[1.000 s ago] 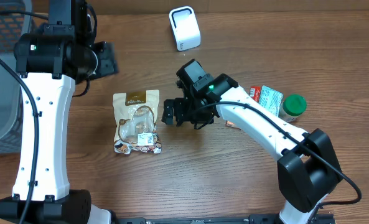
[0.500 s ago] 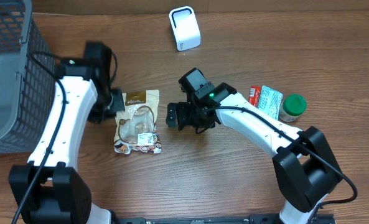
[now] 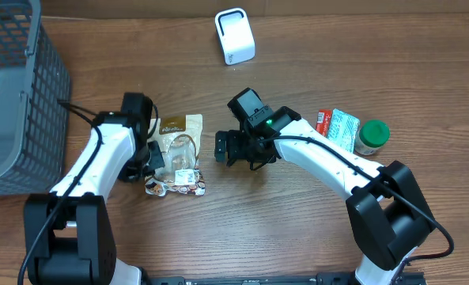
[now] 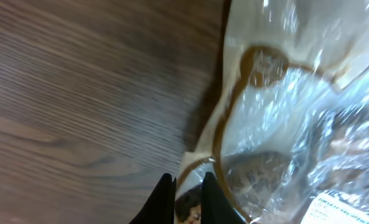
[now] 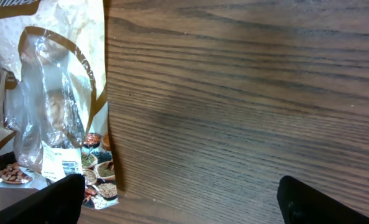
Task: Scan the item barcode
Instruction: 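Lower the left gripper to the snack bag's left edge and grasp it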
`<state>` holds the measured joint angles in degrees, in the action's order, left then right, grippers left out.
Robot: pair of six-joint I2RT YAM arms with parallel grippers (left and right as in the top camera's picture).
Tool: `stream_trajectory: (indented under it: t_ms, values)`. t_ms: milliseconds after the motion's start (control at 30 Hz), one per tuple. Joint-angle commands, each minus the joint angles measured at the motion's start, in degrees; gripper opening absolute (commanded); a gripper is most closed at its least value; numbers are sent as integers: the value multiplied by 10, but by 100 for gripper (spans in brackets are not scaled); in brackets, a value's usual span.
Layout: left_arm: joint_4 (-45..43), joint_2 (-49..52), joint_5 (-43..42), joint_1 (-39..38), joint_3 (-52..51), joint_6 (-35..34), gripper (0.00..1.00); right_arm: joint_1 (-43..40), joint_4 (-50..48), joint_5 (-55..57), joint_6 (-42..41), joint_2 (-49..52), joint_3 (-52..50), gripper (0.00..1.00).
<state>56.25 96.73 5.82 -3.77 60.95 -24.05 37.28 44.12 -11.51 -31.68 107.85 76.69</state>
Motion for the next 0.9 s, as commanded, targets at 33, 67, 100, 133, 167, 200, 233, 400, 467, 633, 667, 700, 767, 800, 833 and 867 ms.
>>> stream_trajectory:
  t_ms: [33, 67, 100, 133, 167, 200, 233, 400, 467, 633, 667, 700, 767, 800, 833, 867]
  values:
    - [-17, 0, -86, -6, -29, -12, 8, 4, -4, 13, -5, -2, -5, 100]
    - [-22, 0, -96, -8, -34, -12, 8, 4, -4, 13, -5, -2, -5, 100]
    - [-30, 0, -108, -10, -40, -13, 9, 4, -4, 13, -5, -2, -5, 100]
    - [-37, 0, -119, -13, -47, -13, 9, 4, -4, 13, -5, -2, -5, 100]
    - [-45, 0, -130, -16, -52, -12, 9, 4, -3, 13, -5, -2, -5, 100]
    - [-54, 0, -142, -20, -58, -12, 9, 4, -3, 13, -5, -2, -5, 100]
    - [-59, 0, -152, -24, -63, -12, 9, 4, -3, 12, -5, -2, -5, 100]
    - [-69, 0, -157, -52, -73, -12, 10, 4, -3, 13, -5, -2, -5, 100]
    - [-75, 0, -149, -59, -73, -12, 13, 4, -3, 13, -5, -2, -5, 100]
    - [-90, 0, -85, -55, -67, -13, 14, 4, -3, 13, -5, -2, -5, 100]
    - [-92, 0, -82, -52, -62, -13, 14, 4, -3, 13, -5, -2, -5, 100]
    - [-93, 0, -82, -51, -55, -12, 14, 4, -4, 13, -5, -2, -5, 100]
    - [-94, 0, -79, -48, -35, -12, 15, 4, -5, 13, -5, -2, -5, 100]
    - [-93, 0, -70, -48, -21, -12, 15, 4, -6, 13, -5, -2, -5, 100]
    - [-91, 0, -58, -48, -7, -12, 15, 4, -8, 13, -5, -2, -5, 100]
    - [-91, 0, -47, -48, 3, -12, 15, 4, -10, 12, -5, -2, -5, 100]
